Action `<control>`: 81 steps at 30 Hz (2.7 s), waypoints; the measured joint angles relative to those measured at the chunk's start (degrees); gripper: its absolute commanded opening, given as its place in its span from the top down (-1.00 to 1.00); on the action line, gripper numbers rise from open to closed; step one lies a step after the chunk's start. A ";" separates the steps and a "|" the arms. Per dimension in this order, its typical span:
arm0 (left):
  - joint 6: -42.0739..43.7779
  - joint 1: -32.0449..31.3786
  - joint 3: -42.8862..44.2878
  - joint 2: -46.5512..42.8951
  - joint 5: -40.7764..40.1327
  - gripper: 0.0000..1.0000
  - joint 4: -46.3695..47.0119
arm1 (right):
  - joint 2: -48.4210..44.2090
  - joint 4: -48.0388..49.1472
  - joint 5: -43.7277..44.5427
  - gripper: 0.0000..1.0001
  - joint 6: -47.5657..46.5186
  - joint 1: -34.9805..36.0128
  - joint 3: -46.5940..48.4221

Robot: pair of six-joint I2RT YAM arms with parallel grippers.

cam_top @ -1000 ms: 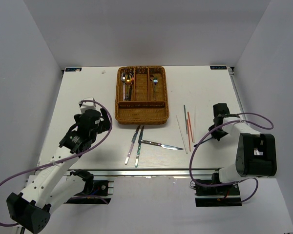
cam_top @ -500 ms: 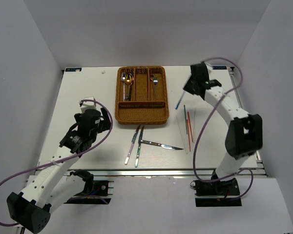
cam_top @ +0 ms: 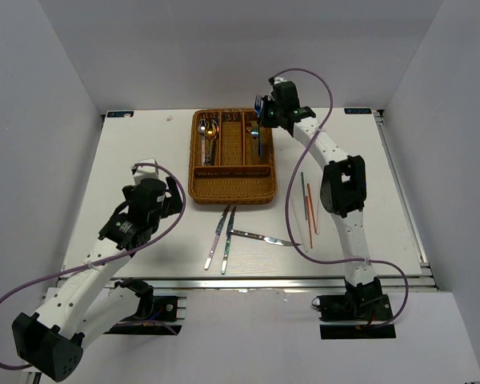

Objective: Sort the eating utensils into containers

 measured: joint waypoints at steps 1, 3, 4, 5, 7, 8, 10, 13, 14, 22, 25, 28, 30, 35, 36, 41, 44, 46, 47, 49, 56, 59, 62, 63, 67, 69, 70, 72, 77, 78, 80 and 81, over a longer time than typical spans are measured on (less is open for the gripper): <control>0.00 0.00 0.00 0.00 0.00 -0.96 0.00 | 0.66 -0.02 -0.33 1.00 -0.33 0.00 0.00; -0.02 0.00 0.00 0.20 -0.15 -0.96 0.02 | 1.46 -0.02 -0.48 0.72 -1.07 -0.02 0.00; -0.02 0.00 0.00 0.35 -0.20 -0.96 0.02 | 1.55 -0.02 -0.50 0.52 -1.22 -0.02 0.00; -0.02 0.00 0.00 0.63 -0.20 -0.96 0.02 | 1.55 0.00 -0.59 0.09 -1.33 -0.02 -0.02; -0.02 0.00 0.00 1.27 -0.20 -0.96 0.00 | 1.42 0.48 -0.79 -0.57 -1.16 0.02 -0.02; -0.02 0.00 0.00 1.66 -0.20 -0.96 0.00 | 1.40 0.85 -0.87 -0.78 -1.36 0.02 0.00; 0.00 0.00 0.00 2.32 -0.20 -0.96 0.00 | 1.36 0.72 -0.83 -0.79 -1.90 0.02 0.20; 0.00 0.00 0.00 2.69 -0.20 -0.96 -0.02 | -0.24 -1.49 -0.35 -0.78 -2.23 -0.09 -0.26; 0.00 0.00 0.00 2.73 -0.20 -0.96 0.00 | -1.90 -2.60 -0.11 -0.77 -2.23 -0.28 -1.60; 0.20 0.00 0.00 2.84 -0.13 -0.96 0.00 | -32.94 -11.72 12.79 -0.35 -0.59 -7.56 -33.14; 0.24 0.00 0.00 2.91 0.04 -0.96 0.02 | -35.45 -12.87 16.81 -0.10 -0.81 -8.50 -39.74; 0.35 0.00 0.00 3.08 0.15 -0.96 0.02 | -34.45 -13.05 18.47 0.00 -0.55 -7.89 -46.62; 0.39 0.00 0.00 3.23 0.17 -0.96 0.02 | -34.18 -13.86 18.64 0.05 -0.24 -7.54 -50.97; 0.42 0.00 0.00 3.76 0.44 -0.96 0.02 | -35.26 -12.87 17.70 0.12 0.50 -7.32 -57.81; 0.42 0.00 0.00 3.91 0.52 -0.96 0.02 | -35.89 -12.61 17.46 0.13 0.52 -7.32 -59.23; 0.42 0.00 0.00 4.72 0.59 -0.96 0.02 | -37.11 -11.13 16.41 0.19 0.52 -7.37 -62.66; 0.44 0.00 0.00 4.92 0.59 -0.96 0.00 | -37.16 -10.23 15.89 0.24 0.50 -7.37 -63.52; 0.44 0.00 0.00 4.92 0.59 -0.96 0.00 | -37.16 -9.55 15.76 0.29 0.52 -7.41 -63.95; 0.44 0.00 0.00 4.92 0.59 -0.96 0.02 | -37.07 -9.07 15.61 0.30 0.52 -7.48 -64.22; 0.44 0.00 0.00 4.92 0.59 -0.96 0.00 | -36.52 -8.85 15.65 0.31 0.57 -7.54 -64.30; 0.44 0.00 0.00 4.94 0.76 -0.96 0.00 | -35.36 -7.34 15.47 0.39 0.94 -8.26 -66.82; 0.42 0.00 0.00 4.94 0.76 -0.96 0.02 | -35.23 -7.06 14.75 0.56 0.94 -8.55 -66.84; 0.37 0.00 0.00 4.94 0.81 -0.96 0.00 | -35.10 -6.25 13.35 0.81 1.27 -9.01 -66.97; 0.24 0.00 0.00 4.94 0.98 -0.96 0.00 | -35.12 -5.90 13.03 0.98 1.36 -9.25 -67.14; -1.79 0.00 0.85 4.94 4.94 -0.96 0.20 | -36.68 -4.52 13.07 1.00 2.29 -10.64 -68.96; -3.54 0.00 1.36 4.94 9.20 -0.96 2.01 | -37.73 -5.01 14.84 1.00 2.54 -11.63 -69.72; -4.57 0.00 1.44 4.98 11.45 -0.96 3.65 | -38.47 -6.19 16.00 1.00 2.60 -12.17 -69.88; -6.56 0.00 1.51 5.29 15.80 -0.96 7.02 | -40.98 -8.48 18.03 1.00 2.64 -12.98 -69.79; -13.29 -0.20 1.66 9.14 28.61 -0.96 20.00 | -51.47 -7.58 7.34 1.00 2.08 -12.85 -67.80; -14.93 -0.50 1.51 10.45 31.32 -0.96 23.65 | -54.12 -4.55 0.81 1.00 2.47 -12.46 -68.57; -18.49 -1.70 0.66 13.44 37.00 -0.96 33.40 | -57.70 0.98 -9.38 1.00 3.85 -11.54 -70.73; -20.15 -2.58 0.24 14.91 39.50 -0.96 37.99 | -60.72 7.13 -18.23 1.00 6.56 -9.99 -73.79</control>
